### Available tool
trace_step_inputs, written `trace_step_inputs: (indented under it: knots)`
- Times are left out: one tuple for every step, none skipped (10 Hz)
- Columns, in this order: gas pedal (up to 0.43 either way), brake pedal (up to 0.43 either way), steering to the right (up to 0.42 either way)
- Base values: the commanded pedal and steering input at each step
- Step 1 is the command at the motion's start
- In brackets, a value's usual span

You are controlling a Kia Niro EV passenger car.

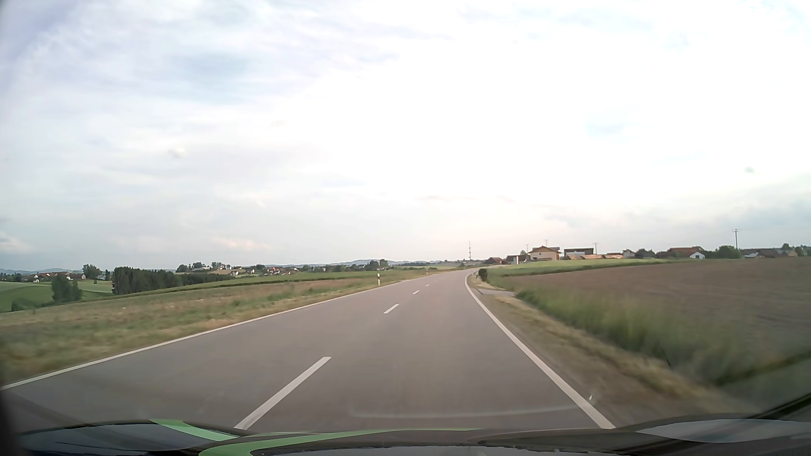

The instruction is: Follow the waypoints while adhering to traffic rules and regulations

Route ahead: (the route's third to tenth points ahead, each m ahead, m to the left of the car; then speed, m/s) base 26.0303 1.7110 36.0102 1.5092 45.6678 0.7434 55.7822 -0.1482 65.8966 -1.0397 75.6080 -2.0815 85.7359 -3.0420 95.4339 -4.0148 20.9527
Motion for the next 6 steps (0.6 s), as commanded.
trace_step_inputs:
  knots:
    - [0.209, 0.0, 0.012]
    - [0.209, 0.0, 0.012]
    - [0.209, 0.0, 0.013]
    - [0.209, 0.0, 0.012]
    - [0.209, 0.0, 0.011]
    - [0.209, 0.0, 0.011]
